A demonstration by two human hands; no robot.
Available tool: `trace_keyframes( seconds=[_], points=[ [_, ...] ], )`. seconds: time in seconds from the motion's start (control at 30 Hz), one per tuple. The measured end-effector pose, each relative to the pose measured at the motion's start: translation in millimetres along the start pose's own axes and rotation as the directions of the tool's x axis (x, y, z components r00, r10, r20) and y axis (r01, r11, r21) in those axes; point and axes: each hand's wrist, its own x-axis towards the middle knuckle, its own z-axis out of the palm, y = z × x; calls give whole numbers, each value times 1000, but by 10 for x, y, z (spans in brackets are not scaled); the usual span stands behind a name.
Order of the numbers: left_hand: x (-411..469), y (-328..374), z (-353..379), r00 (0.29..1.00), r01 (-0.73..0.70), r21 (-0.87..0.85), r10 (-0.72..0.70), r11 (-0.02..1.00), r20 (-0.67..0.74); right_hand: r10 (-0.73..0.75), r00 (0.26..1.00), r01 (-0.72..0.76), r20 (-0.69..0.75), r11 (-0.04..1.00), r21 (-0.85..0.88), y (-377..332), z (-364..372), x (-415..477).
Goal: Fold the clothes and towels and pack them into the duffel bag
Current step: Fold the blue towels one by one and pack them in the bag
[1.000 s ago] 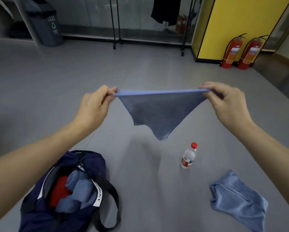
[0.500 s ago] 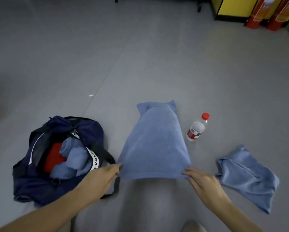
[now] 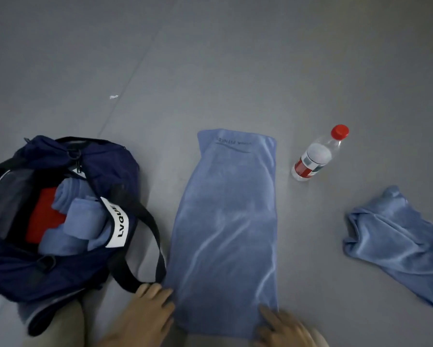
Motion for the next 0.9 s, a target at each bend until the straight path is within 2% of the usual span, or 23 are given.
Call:
trace_keyframes(
  seconds=[0.03,0.07,0.13,0.17,0.23,0.33,0.43,0.5,0.57,0.63,0.77,0.9],
  points=[
    [46,-14,-68,1000,-28,-9,28,1000,-2,6,1000,-7,6,996,88,4,-77,60],
    [115,-42,-160,999,-35,-21,34,999,-18,-113,992,112,-57,993,-30,59,-99,165],
    [378,-158,-428,996,-29,-74,22,997,-92,-161,986,160,-31,987,-33,172,-396,392],
    [577,-244,-593,993,-21,-114,8,993,-115,-170,983,168,-74,985,-41,247,-571,515],
    [1087,-500,-943,980,-8,-178,-28,984,-196,-197,948,185,-250,980,-70,332,-1006,875],
    [1891,-991,-1452,923,108,-283,-202,953,-328,-189,896,156,-402,981,-112,363,-1736,1570],
    [2520,-1401,-1758,906,215,-365,-325,906,-272,-7,851,11,-525,1000,5,444,-2307,2186],
    [2816,-1549,-1789,920,248,-365,-336,897,-201,91,842,-42,-532,994,103,504,-2387,2473],
    [2995,-1605,-1762,935,271,-373,-335,887,-118,99,857,-62,-506,994,89,549,-2319,2659],
    [3098,-1658,-1693,937,308,-299,-342,903,-70,76,870,-79,-487,997,14,606,-2187,2744],
    [3150,-1926,-1635,947,290,-63,-296,955,-127,30,867,-126,-498,979,-160,796,-2032,2781],
    [3133,-2239,-1682,957,238,67,-222,969,-188,-16,847,-122,-532,967,-224,932,-2028,2765]
  ],
)
